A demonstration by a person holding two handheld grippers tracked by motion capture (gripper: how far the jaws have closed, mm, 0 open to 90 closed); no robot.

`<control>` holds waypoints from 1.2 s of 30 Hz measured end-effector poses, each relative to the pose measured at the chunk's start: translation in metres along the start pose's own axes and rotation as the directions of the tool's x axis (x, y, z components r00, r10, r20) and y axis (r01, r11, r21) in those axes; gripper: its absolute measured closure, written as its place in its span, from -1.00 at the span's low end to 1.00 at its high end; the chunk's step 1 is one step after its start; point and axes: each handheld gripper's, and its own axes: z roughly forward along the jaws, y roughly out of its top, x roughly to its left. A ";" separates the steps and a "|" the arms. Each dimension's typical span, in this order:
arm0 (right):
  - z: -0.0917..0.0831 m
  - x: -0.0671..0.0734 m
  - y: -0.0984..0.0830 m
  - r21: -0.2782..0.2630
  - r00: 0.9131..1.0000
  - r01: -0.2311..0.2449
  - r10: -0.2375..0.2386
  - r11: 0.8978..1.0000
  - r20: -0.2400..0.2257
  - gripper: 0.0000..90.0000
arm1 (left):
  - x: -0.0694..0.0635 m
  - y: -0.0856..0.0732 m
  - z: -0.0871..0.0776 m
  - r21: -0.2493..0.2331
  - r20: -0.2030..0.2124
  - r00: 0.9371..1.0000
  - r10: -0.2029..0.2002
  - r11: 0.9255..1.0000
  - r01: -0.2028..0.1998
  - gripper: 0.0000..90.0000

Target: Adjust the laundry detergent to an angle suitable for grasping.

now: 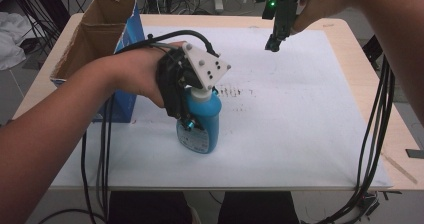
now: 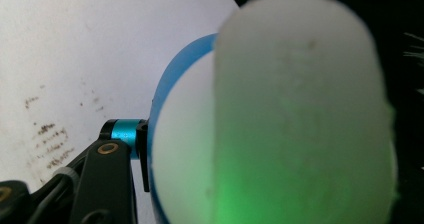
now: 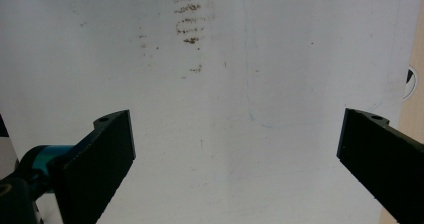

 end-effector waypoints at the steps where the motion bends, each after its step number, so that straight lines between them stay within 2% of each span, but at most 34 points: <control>1: 0.000 0.000 0.000 -0.001 1.000 0.001 -0.001 1.000 0.000 -0.97 | 0.000 -0.001 0.000 -0.002 -0.004 1.000 0.005 1.000 -0.005 -0.09; 12: 0.002 -0.001 0.002 0.001 1.000 -0.003 0.003 1.000 -0.004 -0.97 | -0.005 0.000 0.001 0.005 -0.018 1.000 0.016 1.000 -0.016 -0.10; 14: 0.003 -0.001 0.002 0.001 1.000 0.004 -0.004 1.000 -0.003 -0.97 | -0.006 0.000 0.000 0.007 -0.026 1.000 0.006 1.000 -0.006 -0.10; 17: 0.003 -0.001 0.002 0.003 1.000 0.003 -0.003 1.000 -0.002 -0.97 | -0.007 0.000 0.001 0.008 -0.013 1.000 0.000 1.000 0.000 -0.12; 23: 0.002 -0.001 0.001 0.004 1.000 -0.004 0.004 1.000 -0.002 -0.97 | -0.009 0.002 -0.001 0.006 -0.048 0.999 -0.016 1.000 0.016 -0.28; 28: 0.002 -0.001 0.001 0.002 1.000 -0.002 0.002 1.000 -0.002 -0.97 | -0.012 0.001 -0.006 -0.006 -0.075 0.996 -0.043 0.999 0.043 -0.42; 29: 0.002 -0.002 0.001 0.002 1.000 0.000 0.000 1.000 -0.001 -0.97 | -0.012 0.001 -0.007 -0.004 -0.079 0.996 -0.034 0.999 0.034 -0.44; 36: 0.002 -0.001 0.002 0.004 1.000 -0.004 0.004 1.000 -0.003 -0.97 | -0.019 0.000 -0.014 0.005 -0.089 0.994 -0.068 0.998 0.069 -0.48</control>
